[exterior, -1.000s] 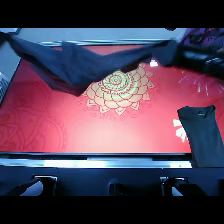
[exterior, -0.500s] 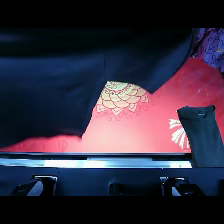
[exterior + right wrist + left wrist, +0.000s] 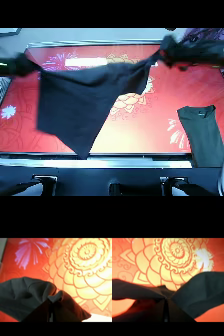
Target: Fold the clothes and pants, and hang the long-sleeved shirts on hangers.
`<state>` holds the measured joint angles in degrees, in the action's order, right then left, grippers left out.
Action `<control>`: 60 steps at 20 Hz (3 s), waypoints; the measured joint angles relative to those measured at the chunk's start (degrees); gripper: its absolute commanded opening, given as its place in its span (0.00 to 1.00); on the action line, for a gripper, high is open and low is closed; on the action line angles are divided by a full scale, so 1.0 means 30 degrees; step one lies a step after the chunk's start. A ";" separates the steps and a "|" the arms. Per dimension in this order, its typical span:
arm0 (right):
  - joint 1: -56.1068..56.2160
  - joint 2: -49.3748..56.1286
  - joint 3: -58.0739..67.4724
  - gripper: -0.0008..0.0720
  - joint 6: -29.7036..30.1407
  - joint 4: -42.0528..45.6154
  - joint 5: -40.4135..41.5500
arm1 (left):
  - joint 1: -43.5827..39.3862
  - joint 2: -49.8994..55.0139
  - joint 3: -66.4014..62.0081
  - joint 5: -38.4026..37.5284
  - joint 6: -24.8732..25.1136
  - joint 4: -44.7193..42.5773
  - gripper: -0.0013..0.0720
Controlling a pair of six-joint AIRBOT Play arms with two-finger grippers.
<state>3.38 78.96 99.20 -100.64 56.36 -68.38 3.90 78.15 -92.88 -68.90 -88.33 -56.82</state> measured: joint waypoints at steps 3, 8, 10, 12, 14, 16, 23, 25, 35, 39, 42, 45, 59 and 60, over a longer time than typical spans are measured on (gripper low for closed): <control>0.0000 0.3548 0.0000 0.06 0.0022 0.0007 0.0277 | -0.1479 0.3985 0.0379 0.1202 0.0262 0.0189 0.04; 0.0000 0.6346 0.0000 0.06 0.0175 -0.0022 0.1384 | -0.2463 0.7424 0.0532 0.2091 -0.0437 0.0313 0.72; 0.0000 0.6630 0.0015 0.06 0.0291 -0.0058 0.1515 | -0.2200 0.7548 0.0277 0.1800 -0.0867 0.0423 0.96; 0.0000 0.6703 0.0015 0.06 0.0510 -0.0022 0.1311 | -0.1384 0.6819 -0.0036 0.1100 -0.1027 0.0401 0.96; 0.0000 0.6586 0.0015 0.06 0.0656 0.0219 0.0925 | -0.0160 0.5231 -0.0168 0.0423 -0.1348 0.0299 0.96; 0.0000 0.6273 0.0015 0.06 0.0699 0.0692 0.0474 | 0.1290 0.3016 0.0379 -0.0153 -0.1858 -0.0364 0.96; 0.0000 0.5100 0.0022 0.06 0.1013 0.2288 -0.1144 | 0.4954 -0.7118 1.2058 -0.0699 -0.3155 -0.0430 0.96; 0.0000 0.4954 0.0022 0.06 0.1115 0.2448 -0.1552 | 0.5107 -0.9566 1.6262 -0.0342 -0.3249 0.0663 0.96; 0.0000 0.4809 0.0022 0.06 0.1326 0.2798 -0.2295 | 0.2514 -1.2043 2.5165 0.2608 -0.3228 0.4605 0.95; 0.0000 0.4809 0.0022 0.06 0.1326 0.2798 -0.2433 | 0.2018 -1.0681 2.5500 0.3111 -0.3257 0.4845 0.96; 0.0000 0.4809 0.0022 0.06 0.1326 0.2798 -0.2550 | 0.1311 -0.9785 2.5551 0.3439 -0.3191 0.4918 0.96; 0.0000 0.4809 0.0022 0.06 0.1319 0.2798 -0.2565 | 0.0197 -0.8837 2.5573 0.4036 -0.3126 0.5107 0.95; 0.0000 0.3752 0.0015 0.05 0.0962 0.3606 -0.2062 | -0.1661 -0.5457 1.9380 0.4801 -0.1078 0.5421 0.03; 0.0000 0.3177 0.0015 0.05 0.0794 0.4036 -0.1464 | -0.1326 -0.5457 1.7646 0.4007 -0.1268 0.4459 0.03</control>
<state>3.38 88.49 99.24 -98.26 68.47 -72.77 -0.08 61.78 -39.94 -56.88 -92.14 -43.44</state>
